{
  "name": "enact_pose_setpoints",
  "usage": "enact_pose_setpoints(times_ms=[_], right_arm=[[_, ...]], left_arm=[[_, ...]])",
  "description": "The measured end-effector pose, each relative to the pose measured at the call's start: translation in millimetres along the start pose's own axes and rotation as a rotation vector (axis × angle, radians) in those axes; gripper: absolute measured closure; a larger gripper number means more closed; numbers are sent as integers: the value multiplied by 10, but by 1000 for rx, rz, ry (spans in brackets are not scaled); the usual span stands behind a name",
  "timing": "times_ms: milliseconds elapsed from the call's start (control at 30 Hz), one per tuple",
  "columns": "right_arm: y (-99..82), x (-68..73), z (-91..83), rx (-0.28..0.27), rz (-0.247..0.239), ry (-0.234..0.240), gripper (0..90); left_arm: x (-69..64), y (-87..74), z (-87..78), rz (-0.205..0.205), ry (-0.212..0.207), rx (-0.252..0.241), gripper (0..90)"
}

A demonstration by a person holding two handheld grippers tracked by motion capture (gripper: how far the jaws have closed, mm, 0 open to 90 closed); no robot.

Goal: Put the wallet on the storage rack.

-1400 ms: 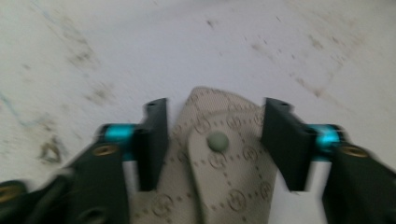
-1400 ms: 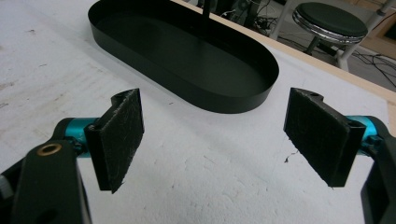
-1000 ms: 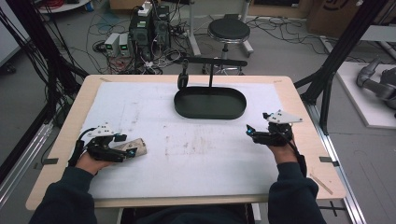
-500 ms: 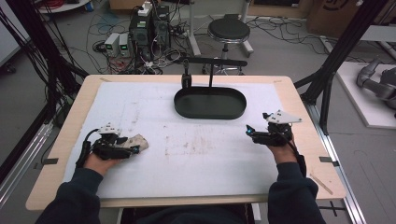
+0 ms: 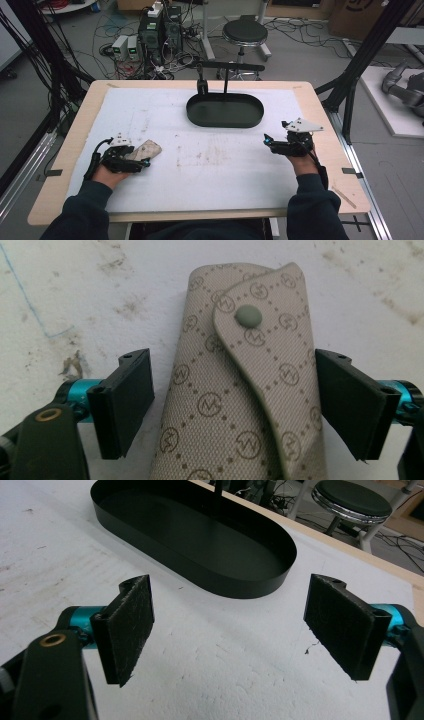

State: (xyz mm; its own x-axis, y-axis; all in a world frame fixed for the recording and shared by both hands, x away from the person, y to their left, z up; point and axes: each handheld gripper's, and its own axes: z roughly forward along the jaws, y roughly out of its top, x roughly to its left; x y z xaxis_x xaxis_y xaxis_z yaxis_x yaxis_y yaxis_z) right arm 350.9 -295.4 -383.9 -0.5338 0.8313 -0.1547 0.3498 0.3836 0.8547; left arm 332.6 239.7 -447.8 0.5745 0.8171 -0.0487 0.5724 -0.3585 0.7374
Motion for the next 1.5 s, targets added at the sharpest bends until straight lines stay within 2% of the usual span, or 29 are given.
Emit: enact_pose_setpoints(times_ms=[67,133,267,400,467,667,800,967,1067,1167,1500], right_arm=[[0,3,-1,0,4,0,205],[-1,2,2,3,-5,0,204],[-1,9,6,8,-4,-1,205],[-7,-11,-3,0,6,-13,205],[-10,-12,-8,2,12,-13,205],[-10,-17,-2,2,9,-15,205],[-11,-37,-17,-5,18,-15,205],[-12,-66,-31,-14,33,-16,205],[-21,-89,-31,-13,36,-15,205],[-31,-115,-37,-12,48,-17,205],[-50,-189,-58,-31,69,-21,205]], left_arm=[[-20,12,-1,7,15,5,217],[-34,27,-7,15,41,10,317],[-66,59,-18,18,67,15,373],[-31,92,-34,-9,50,-13,402],[-8,116,-64,-22,31,-53,408],[24,259,-101,-58,9,-130,413],[-12,501,-82,-35,-15,-198,416],[-107,892,-32,2,-45,-236,421],[-173,1092,23,36,-82,-256,423],[-255,1261,112,83,-104,-262,423],[-519,1737,605,144,-136,-224,425]])
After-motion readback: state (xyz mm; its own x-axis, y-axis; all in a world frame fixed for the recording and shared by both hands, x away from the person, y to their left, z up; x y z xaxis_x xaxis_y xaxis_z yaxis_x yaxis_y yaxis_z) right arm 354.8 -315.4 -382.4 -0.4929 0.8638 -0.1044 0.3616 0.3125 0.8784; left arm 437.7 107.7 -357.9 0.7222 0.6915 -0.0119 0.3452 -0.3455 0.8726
